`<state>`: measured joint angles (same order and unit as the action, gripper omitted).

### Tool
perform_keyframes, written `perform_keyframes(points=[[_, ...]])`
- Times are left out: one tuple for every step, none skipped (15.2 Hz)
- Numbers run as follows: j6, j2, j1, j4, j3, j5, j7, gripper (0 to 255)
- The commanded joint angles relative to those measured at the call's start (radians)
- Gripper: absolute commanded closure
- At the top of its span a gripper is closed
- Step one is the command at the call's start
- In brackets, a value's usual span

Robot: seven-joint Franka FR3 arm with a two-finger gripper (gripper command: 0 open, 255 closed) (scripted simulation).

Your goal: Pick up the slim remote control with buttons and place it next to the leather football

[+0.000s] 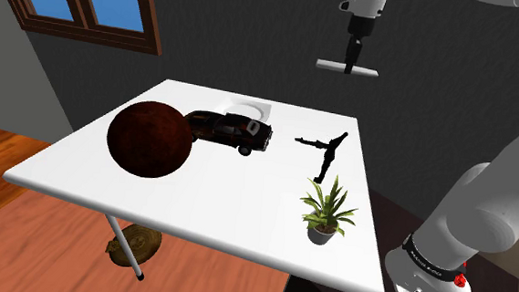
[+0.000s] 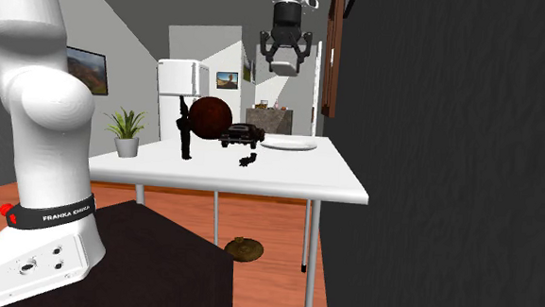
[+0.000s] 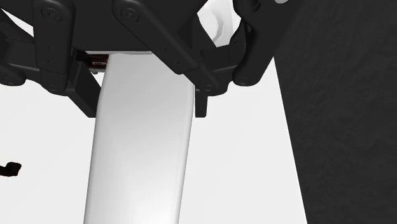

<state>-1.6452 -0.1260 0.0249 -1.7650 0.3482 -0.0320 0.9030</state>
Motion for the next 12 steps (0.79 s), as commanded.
perform_keyframes(points=[[0.019,0.004,0.000,0.023,0.001,0.001,0.002,255],[0.017,-0.009,-0.010,0.008,-0.014,-0.001,-0.024,255],[0.016,-0.022,-0.021,-0.006,-0.030,-0.003,-0.050,255],[0.014,-0.034,-0.031,-0.019,-0.045,-0.005,-0.076,255],[0.013,-0.044,-0.041,-0.031,-0.060,-0.005,-0.102,255],[0.012,-0.053,-0.051,-0.041,-0.076,-0.005,-0.128,255],[0.011,-0.062,-0.060,-0.050,-0.091,-0.004,-0.153,255],[0.011,-0.069,-0.070,-0.058,-0.106,-0.003,-0.178,255],[0.010,-0.075,-0.080,-0.065,-0.122,-0.002,-0.204,255],[0.009,-0.079,-0.090,-0.071,-0.137,0.000,-0.228,255],[0.009,-0.083,-0.100,-0.075,-0.153,0.003,-0.253,255],[0.008,-0.086,-0.109,-0.078,-0.168,0.005,-0.278,255]])
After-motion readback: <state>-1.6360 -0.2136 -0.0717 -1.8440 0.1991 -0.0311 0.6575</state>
